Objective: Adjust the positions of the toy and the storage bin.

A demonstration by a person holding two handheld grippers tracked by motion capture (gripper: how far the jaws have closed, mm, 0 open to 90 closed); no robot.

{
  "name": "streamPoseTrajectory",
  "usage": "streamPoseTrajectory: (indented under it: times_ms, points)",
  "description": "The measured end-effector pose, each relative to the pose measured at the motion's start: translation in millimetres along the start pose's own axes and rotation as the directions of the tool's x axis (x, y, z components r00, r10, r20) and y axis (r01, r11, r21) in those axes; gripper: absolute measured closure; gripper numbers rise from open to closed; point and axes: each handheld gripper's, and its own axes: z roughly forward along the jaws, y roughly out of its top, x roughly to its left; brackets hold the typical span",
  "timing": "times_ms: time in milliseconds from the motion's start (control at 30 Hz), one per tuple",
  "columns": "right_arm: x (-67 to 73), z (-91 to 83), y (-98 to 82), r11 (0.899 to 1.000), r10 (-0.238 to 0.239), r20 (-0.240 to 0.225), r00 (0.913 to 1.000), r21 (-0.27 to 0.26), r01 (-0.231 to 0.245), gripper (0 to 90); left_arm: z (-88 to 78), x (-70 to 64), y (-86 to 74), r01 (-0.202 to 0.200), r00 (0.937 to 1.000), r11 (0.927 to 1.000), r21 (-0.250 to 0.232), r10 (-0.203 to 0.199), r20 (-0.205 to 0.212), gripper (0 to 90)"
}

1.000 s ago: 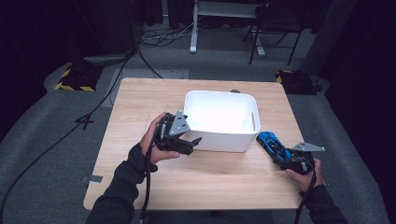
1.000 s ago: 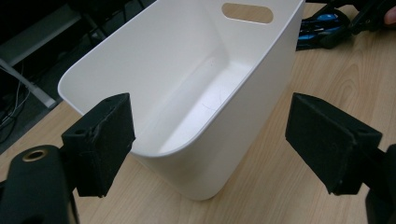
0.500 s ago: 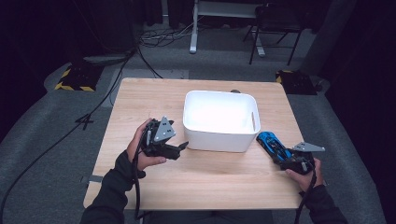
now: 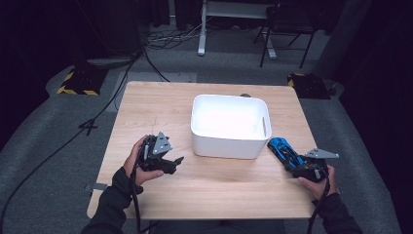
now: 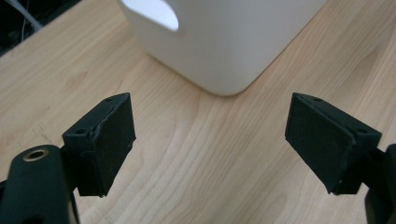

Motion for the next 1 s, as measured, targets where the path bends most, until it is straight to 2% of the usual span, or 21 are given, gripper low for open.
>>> streamPoseTrajectory:
  times_ms: [33,200,300,467,533,567,633,733,867,933,967,1000]
  points:
    - [0.0,0.0,0.0,1.0,0.0,0.0,1.0,0.0,0.0,24.2,1.8,0.2,-2.9,0.004,1.0,0.9999,0.011,-0.004,0.008,16.3]
    - [0.0,0.0,0.1,1.0,-0.002,0.001,1.0,0.001,0.002,24.2,9.8,-0.5,-18.6,0.018,0.9998,0.9984,0.054,-0.017,-0.008,16.7]
    - [0.0,0.0,0.1,1.0,-0.002,0.001,1.0,0.001,0.002,24.2,12.8,-0.9,-26.2,0.014,0.9999,0.9974,0.071,-0.013,-0.006,16.7]
    - [-0.1,0.0,0.1,1.0,-0.003,-0.001,1.0,0.001,0.003,24.2,19.6,-2.2,-46.4,0.037,0.9993,0.9933,0.109,-0.037,-0.002,16.9]
    - [-0.1,0.0,0.1,1.0,-0.002,-0.002,1.0,0.002,0.002,24.2,20.8,-2.5,-52.8,0.043,0.9991,0.9912,0.125,-0.041,-0.013,16.6]
    - [-0.1,0.0,0.1,1.0,-0.002,-0.001,1.0,0.001,0.002,24.2,20.8,-2.5,-52.8,0.043,0.9991,0.9912,0.125,-0.041,-0.013,16.5]
    - [-0.1,0.0,0.1,1.0,-0.002,-0.001,1.0,0.001,0.002,24.2,22.6,-2.6,-62.0,0.079,0.9969,0.9883,0.131,-0.079,-0.002,16.5]
    - [-0.2,0.0,0.1,1.0,-0.002,-0.001,1.0,0.0,0.002,24.2,23.0,-1.7,-68.9,0.089,0.996,0.9864,0.139,-0.088,-0.013,16.5]
    - [-0.2,0.0,0.1,1.0,-0.001,-0.001,1.0,0.001,0.001,24.2,24.7,-1.6,-76.5,0.114,0.9933,0.9818,0.152,-0.115,-0.001,16.4]
    - [-0.2,0.1,0.1,1.0,-0.002,-0.001,1.0,0.001,0.002,24.2,24.0,-0.8,-79.6,0.135,0.9905,0.9808,0.14,-0.137,0.003,16.3]
    - [-0.2,0.1,0.2,1.0,-0.002,-0.001,1.0,0.001,0.002,24.2,23.1,0.2,-80.5,0.13,0.9914,0.9826,0.133,-0.131,-0.002,16.3]
    - [-0.1,0.1,0.2,1.0,-0.002,-0.001,1.0,0.001,0.002,24.2,22.6,-0.1,-81.9,0.144,0.9893,0.9806,0.133,-0.146,0.001,16.3]
